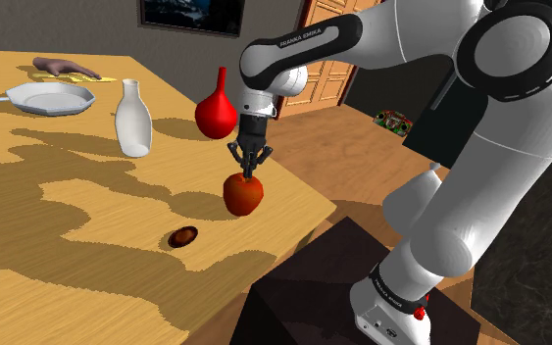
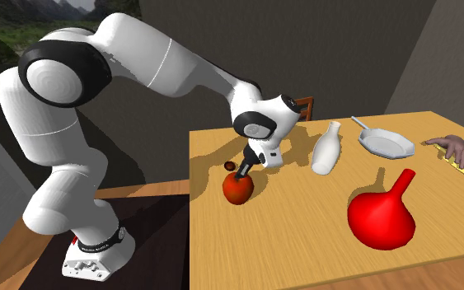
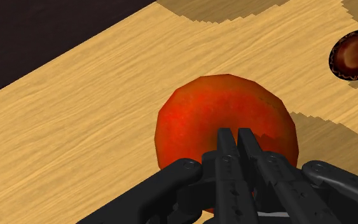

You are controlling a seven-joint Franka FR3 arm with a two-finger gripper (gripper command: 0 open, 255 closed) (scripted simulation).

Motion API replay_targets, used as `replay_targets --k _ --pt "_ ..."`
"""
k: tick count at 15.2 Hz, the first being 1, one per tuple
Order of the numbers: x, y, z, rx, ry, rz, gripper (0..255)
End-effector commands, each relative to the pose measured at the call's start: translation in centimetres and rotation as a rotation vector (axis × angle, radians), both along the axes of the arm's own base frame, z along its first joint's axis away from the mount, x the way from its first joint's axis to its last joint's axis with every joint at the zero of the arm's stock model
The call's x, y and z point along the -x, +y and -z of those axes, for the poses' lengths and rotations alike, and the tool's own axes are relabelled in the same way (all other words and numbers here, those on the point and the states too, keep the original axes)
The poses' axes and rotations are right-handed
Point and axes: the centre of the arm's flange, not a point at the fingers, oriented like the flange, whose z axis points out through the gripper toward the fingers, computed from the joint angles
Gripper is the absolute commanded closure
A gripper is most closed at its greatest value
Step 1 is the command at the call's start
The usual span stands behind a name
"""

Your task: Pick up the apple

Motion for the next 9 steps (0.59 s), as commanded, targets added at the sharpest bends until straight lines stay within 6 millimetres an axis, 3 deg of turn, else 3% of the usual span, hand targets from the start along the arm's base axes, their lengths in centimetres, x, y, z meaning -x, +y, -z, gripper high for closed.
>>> replay_targets --k 1,9 --pt "0.0 0.0 -0.1 0.000 0.000 0.000 255" --pt "0.0 0.0 -4.3 0.000 0.000 0.000 255"
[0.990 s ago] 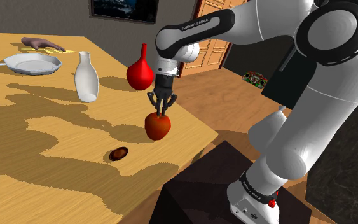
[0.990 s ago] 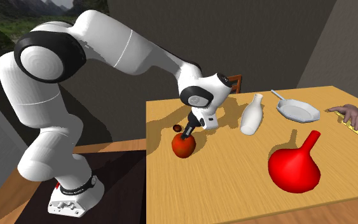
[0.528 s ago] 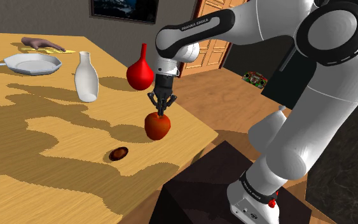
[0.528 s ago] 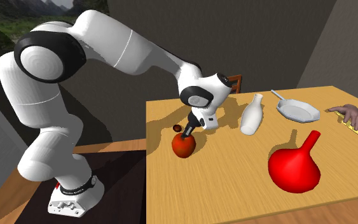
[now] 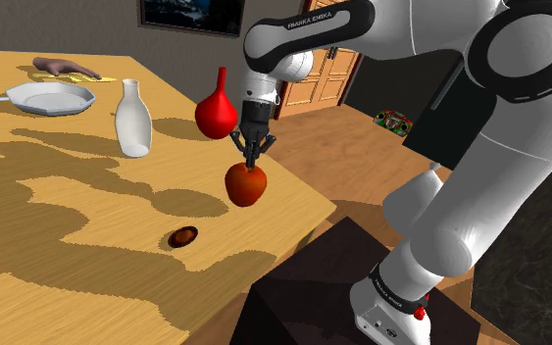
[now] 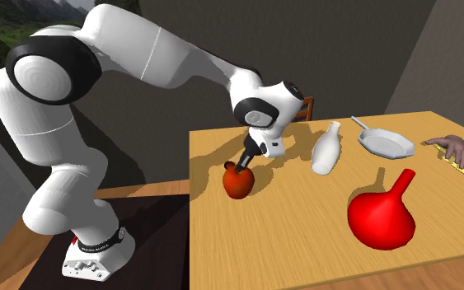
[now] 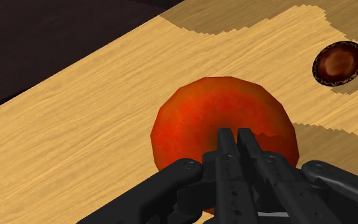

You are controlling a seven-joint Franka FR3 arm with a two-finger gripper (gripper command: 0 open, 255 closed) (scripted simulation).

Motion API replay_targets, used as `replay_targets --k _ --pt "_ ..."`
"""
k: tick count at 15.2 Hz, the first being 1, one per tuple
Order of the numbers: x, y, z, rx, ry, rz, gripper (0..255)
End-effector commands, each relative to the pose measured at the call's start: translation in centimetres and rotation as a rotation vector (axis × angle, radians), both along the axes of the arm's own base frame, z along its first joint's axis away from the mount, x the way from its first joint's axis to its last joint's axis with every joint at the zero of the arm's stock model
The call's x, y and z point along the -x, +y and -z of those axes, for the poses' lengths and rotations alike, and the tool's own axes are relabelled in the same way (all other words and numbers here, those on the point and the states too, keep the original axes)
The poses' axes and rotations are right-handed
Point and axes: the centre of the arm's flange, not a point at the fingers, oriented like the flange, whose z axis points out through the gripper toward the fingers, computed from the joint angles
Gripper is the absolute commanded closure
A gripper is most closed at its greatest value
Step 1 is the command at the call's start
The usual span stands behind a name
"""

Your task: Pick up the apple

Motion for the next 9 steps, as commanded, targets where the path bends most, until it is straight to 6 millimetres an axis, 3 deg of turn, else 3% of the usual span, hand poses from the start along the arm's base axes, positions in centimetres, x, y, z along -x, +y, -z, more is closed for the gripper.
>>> replay_targets --k 1,7,9 --pt "0.1 0.1 -1.1 0.000 0.000 0.000 255" --pt "0.1 0.1 -4.2 0.000 0.000 0.000 255" --pt "0.1 0.1 -4.3 0.000 0.000 0.000 255"
